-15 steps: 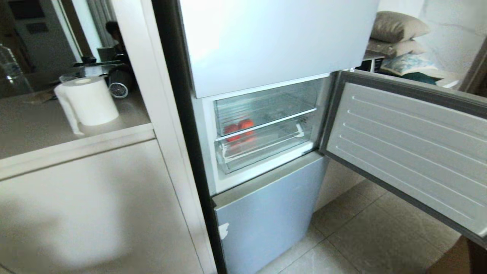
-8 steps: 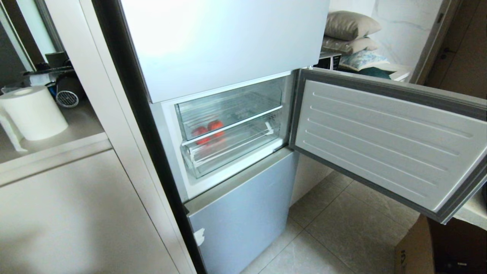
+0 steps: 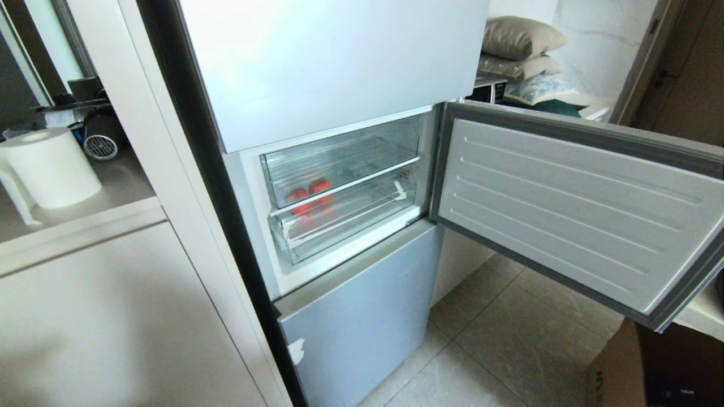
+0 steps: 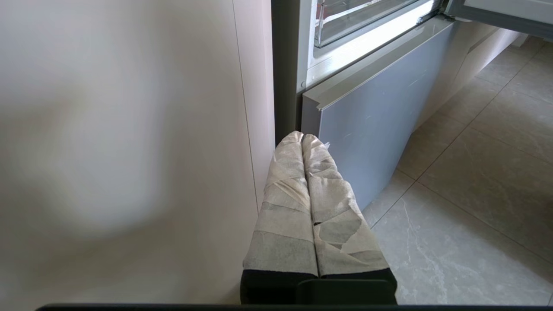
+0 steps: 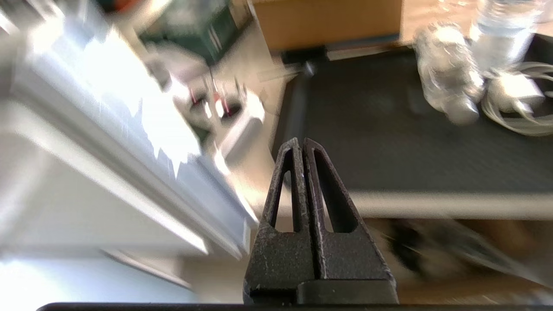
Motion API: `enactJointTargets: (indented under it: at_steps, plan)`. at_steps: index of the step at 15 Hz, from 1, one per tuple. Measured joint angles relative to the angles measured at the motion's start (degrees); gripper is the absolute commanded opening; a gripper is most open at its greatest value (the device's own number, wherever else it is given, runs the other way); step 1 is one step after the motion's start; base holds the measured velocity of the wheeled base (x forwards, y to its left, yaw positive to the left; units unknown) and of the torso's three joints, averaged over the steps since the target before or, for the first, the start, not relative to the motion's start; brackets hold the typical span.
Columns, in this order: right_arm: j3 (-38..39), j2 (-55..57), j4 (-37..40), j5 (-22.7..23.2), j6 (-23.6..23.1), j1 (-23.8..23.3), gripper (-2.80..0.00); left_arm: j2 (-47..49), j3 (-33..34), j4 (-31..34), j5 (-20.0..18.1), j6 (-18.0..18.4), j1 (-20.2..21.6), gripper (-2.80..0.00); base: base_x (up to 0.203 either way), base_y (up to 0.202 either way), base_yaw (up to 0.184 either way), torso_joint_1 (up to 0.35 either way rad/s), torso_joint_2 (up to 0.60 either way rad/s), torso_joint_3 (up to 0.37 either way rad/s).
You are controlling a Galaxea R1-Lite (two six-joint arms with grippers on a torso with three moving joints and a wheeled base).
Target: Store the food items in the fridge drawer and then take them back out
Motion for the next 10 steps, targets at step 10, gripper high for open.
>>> enactJointTargets:
  at_steps: [10]
  plan:
    - [-17.5,20.3,-8.4,25.5,30.7,2.1,-2.8,0.0,0.0,0.0,0.0,0.0,0.0,-2.8,0.0,0.0,0.0,0.0,0.0,0.0]
